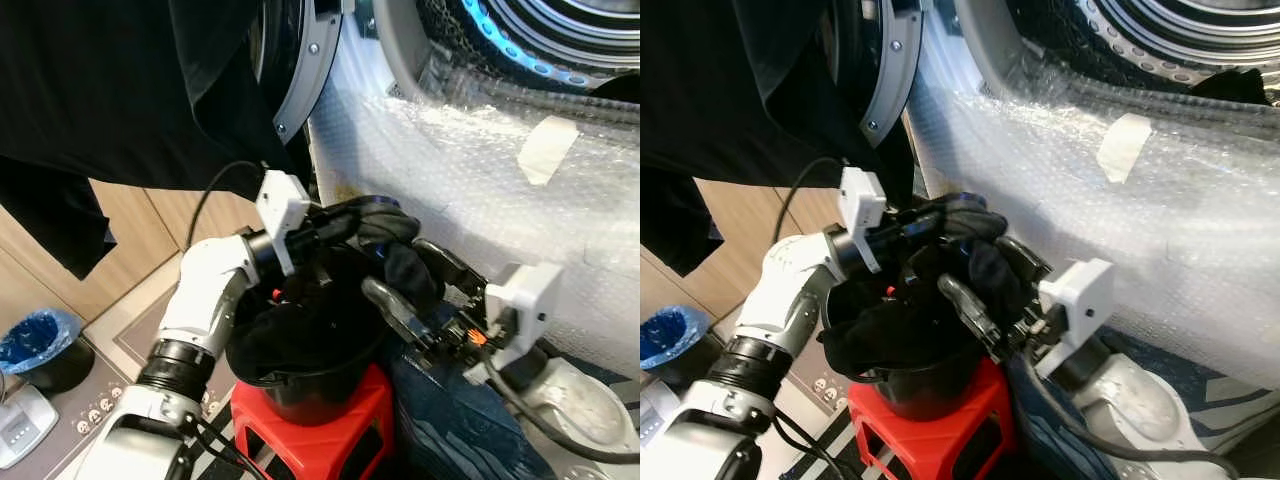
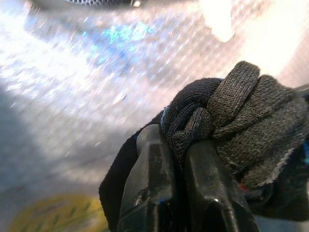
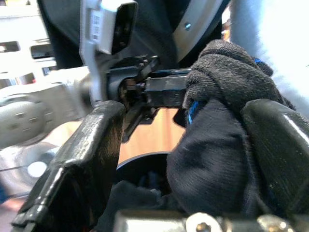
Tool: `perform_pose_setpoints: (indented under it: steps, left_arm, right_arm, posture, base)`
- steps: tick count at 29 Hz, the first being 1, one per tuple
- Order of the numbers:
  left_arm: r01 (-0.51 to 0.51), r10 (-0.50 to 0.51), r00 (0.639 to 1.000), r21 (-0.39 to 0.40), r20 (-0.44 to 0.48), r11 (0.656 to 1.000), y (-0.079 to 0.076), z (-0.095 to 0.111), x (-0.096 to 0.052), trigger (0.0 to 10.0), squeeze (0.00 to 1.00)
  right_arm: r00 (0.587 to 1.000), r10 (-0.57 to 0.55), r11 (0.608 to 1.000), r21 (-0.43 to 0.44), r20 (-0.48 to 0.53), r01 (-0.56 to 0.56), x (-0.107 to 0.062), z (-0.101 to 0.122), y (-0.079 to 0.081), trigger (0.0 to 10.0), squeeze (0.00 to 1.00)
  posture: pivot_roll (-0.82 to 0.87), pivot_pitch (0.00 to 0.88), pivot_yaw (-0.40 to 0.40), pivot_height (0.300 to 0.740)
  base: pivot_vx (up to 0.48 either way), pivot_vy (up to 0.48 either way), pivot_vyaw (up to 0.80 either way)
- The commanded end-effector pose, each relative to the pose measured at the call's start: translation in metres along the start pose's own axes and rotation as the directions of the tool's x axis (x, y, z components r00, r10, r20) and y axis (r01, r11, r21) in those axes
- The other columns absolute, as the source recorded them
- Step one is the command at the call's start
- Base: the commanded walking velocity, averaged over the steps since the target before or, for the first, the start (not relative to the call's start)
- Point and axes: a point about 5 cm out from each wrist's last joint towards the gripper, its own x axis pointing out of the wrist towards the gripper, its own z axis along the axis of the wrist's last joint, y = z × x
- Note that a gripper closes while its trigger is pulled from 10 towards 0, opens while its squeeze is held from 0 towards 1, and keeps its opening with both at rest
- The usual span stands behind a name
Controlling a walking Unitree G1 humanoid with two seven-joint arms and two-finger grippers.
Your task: Clothes washing
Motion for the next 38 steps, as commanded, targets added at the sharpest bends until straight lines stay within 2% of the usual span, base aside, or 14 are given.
perform_pose_setpoints:
  steps: [1, 12, 13, 14, 15, 16, 17, 38]
  left_arm:
    - [0.026, -0.026, 0.999, -0.003, 0.02, 1.0, -0.007, 0.005, 0.005, 10.0, 0.0]
    - [0.054, -0.051, 0.996, -0.04, 0.073, 0.998, -0.021, 0.012, 0.017, 10.0, 0.0]
    - [0.057, -0.053, 0.995, -0.048, 0.08, 0.997, -0.023, 0.013, 0.017, 10.0, 0.0]
    - [0.058, -0.053, 0.995, -0.05, 0.082, 0.997, -0.023, 0.013, 0.018, 10.0, 0.0]
    - [0.06, -0.056, 0.995, -0.053, 0.085, 0.997, -0.025, 0.013, 0.018, 10.0, 0.0]
    - [0.06, -0.056, 0.995, -0.053, 0.085, 0.997, -0.025, 0.013, 0.018, 10.0, 0.0]
    - [0.066, -0.061, 0.995, -0.057, 0.085, 0.996, -0.027, 0.014, 0.018, 10.0, 0.0]
    - [0.07, -0.065, 0.995, -0.069, 0.071, 0.995, -0.031, 0.015, 0.012, 10.0, 0.0]
  right_arm:
    - [1.0, -0.03, 0.999, -0.035, 0.004, 0.03, 0.004, -0.002, -0.001, 10.0, 0.0]
    - [0.995, -0.098, 0.99, -0.107, -0.033, 0.094, 0.007, -0.01, -0.014, 10.0, 0.0]
    - [0.994, -0.102, 0.99, -0.106, -0.035, 0.098, 0.008, -0.011, -0.015, 7.9, 0.0]
    - [0.994, -0.103, 0.989, -0.106, -0.035, 0.099, 0.008, -0.011, -0.016, 7.9, 0.0]
    - [0.993, -0.114, 0.988, -0.106, -0.037, 0.11, 0.009, -0.012, -0.018, 2.9, 0.0]
    - [0.993, -0.114, 0.988, -0.106, -0.037, 0.11, 0.009, -0.012, -0.018, 2.9, 0.0]
    - [0.992, -0.121, 0.988, -0.104, -0.034, 0.116, 0.009, -0.012, -0.02, 0.0, 0.0]
    - [0.995, -0.1, 0.993, -0.068, 0.016, 0.101, 0.005, -0.007, -0.029, 0.0, 0.0]
  posture:
    - [-0.14, 0.076, 0.116, 0.74]
    - [-0.14, 0.056, 0.113, 0.74]
    - [-0.14, 0.056, 0.113, 0.74]
    - [-0.14, 0.056, 0.113, 0.74]
    - [-0.13, 0.052, 0.113, 0.74]
    - [-0.13, 0.052, 0.113, 0.74]
    - [-0.13, 0.05, 0.113, 0.74]
    - [-0.13, 0.026, 0.11, 0.74]
  base:
    - [0.0, 0.0, 0.0]
    - [0.0, 0.0, 0.0]
    - [0.0, 0.0, 0.0]
    - [0.0, 0.0, 0.0]
    - [0.0, 0.0, 0.0]
    - [0.0, 0.0, 0.0]
    - [0.0, 0.0, 0.0]
    - [0.0, 0.0, 0.0]
